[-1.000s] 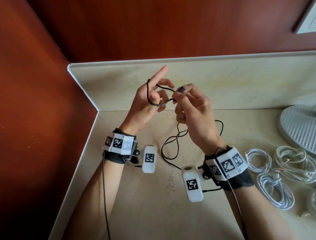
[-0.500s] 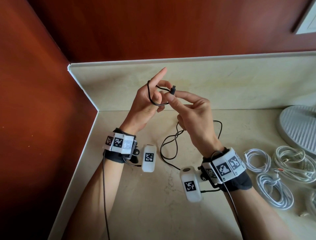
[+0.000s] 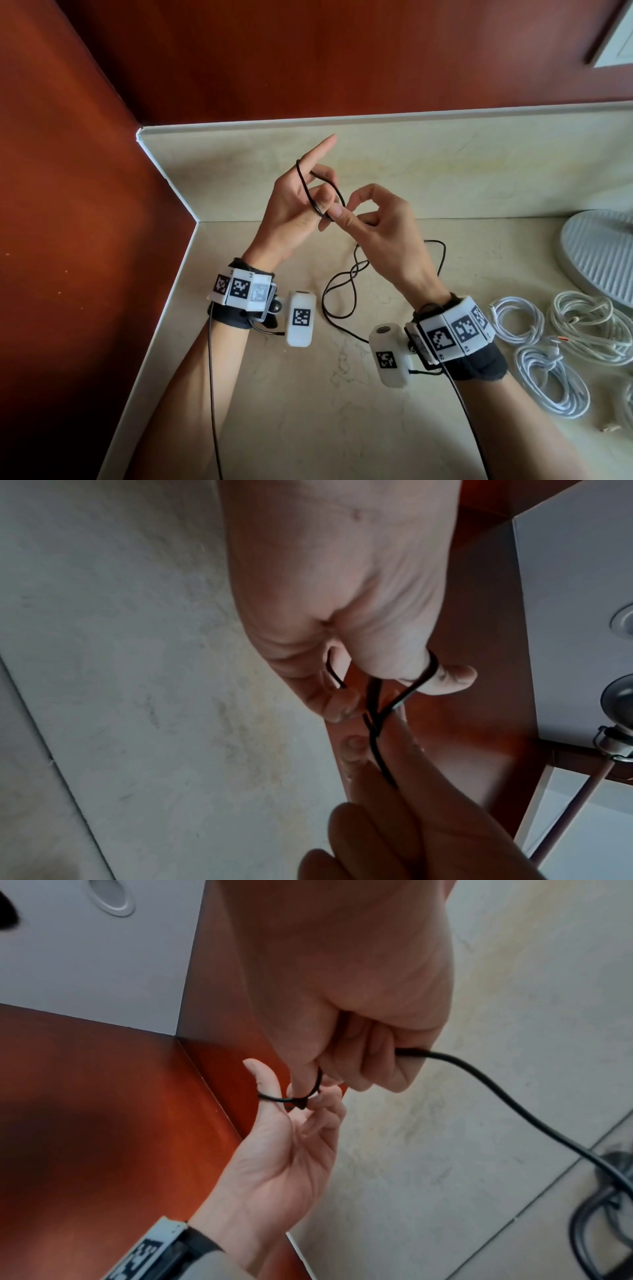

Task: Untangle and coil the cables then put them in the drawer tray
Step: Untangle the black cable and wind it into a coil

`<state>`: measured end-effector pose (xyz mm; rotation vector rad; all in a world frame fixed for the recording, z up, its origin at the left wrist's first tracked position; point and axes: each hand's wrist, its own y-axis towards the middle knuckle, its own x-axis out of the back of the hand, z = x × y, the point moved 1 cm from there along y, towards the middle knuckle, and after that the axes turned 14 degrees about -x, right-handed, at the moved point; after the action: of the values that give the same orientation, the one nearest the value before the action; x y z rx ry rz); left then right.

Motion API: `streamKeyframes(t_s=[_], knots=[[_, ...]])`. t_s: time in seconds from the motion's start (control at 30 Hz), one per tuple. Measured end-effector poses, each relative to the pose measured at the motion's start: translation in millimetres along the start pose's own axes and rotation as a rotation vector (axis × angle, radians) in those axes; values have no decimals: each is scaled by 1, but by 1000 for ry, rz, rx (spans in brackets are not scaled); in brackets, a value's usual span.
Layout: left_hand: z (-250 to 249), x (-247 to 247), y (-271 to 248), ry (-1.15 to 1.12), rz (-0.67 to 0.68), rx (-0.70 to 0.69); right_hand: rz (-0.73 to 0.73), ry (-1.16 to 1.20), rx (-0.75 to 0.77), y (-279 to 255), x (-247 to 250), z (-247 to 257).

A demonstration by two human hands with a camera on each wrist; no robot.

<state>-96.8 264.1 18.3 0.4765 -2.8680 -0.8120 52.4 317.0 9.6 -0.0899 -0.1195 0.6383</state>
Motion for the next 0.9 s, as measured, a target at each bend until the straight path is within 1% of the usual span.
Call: streamKeyframes(t_s=[0.17,0.27,0.33,0.43,0.53,0.6,0.67,0.7,0.8,0.9], knots=[[1,-5,0,-21,-75,-25,15,-15,13,-1,-4,-3],[4,-5,1,33,-147,-14,26,-52,88,1,-10,-3],[2,-5,1,37,-190,-42,57,-88,123,3,-11,-3],[2,-6,1,16,-240,-61,124,-26,51,3,-12,-1],[1,-6,1,37,-315,-114,94,-47,-47,-1,-11,-2],[-2,-4,2,63,-322,-188,135,-57,-79,-4,-14,-2],[-6,-2,3,72,-312,-235,197,14,-60,-6,-16,0],[-8,-2,3,75,-302,-246,205,48,-45,-6,-17,2],[-11,-4,1,81,-275,-239,188,57,-9,-4,-18,6],[-12,-6,1,65,-239,-237,137,43,11,-4,-20,4]])
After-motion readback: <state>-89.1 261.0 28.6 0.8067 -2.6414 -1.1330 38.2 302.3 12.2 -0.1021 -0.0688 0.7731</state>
